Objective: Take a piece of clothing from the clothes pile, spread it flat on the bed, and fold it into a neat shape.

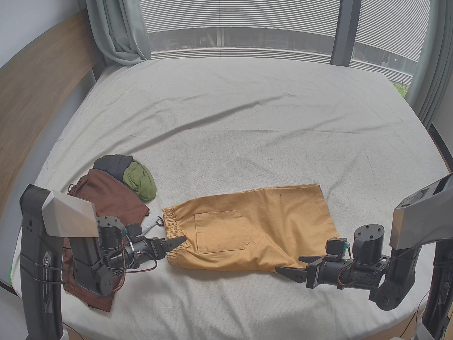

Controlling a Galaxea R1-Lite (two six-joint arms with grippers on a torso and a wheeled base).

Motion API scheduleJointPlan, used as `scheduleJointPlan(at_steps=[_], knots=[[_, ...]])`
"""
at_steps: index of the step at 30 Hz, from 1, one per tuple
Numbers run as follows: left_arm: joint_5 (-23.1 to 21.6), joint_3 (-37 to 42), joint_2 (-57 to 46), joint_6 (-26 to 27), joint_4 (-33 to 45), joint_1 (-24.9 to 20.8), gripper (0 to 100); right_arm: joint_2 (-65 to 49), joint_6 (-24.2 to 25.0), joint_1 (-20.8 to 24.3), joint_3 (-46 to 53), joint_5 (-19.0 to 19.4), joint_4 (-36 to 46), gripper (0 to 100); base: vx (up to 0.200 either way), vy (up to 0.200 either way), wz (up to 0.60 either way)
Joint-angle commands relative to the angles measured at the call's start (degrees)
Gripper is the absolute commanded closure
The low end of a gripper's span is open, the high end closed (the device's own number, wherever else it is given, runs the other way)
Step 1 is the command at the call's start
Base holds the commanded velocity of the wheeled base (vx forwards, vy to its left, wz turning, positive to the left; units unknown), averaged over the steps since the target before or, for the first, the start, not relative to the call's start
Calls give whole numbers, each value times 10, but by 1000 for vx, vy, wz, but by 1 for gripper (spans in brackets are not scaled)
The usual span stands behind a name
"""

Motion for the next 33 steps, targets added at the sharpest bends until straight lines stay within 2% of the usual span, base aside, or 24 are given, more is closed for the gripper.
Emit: scheduleJointPlan(at_steps=[1,8,14,16,20,30,31,33], knots=[[18,-14,31,-2,0,-8,0,2,1,2,-2,-1,0,0,0,0,0],[35,-30,51,-19,0,-10,0,5,2,5,-4,-1,0,0,0,0,0],[56,-34,36,-83,0,-29,0,5,2,5,-5,-2,0,0,0,0,0],[75,-41,31,-118,0,-41,0,4,2,4,-5,-2,-1,0,0,0,0],[86,-51,29,-149,0,-48,0,2,2,3,-5,-2,-1,0,0,0,0],[87,-52,24,-177,0,-55,0,5,2,4,-6,-2,-1,0,0,0,0],[87,-52,24,-177,0,-55,100,4,2,3,-6,-3,-1,0,0,0,0],[91,-52,24,-177,0,-55,100,3,2,3,-5,-2,-1,0,0,0,0]])
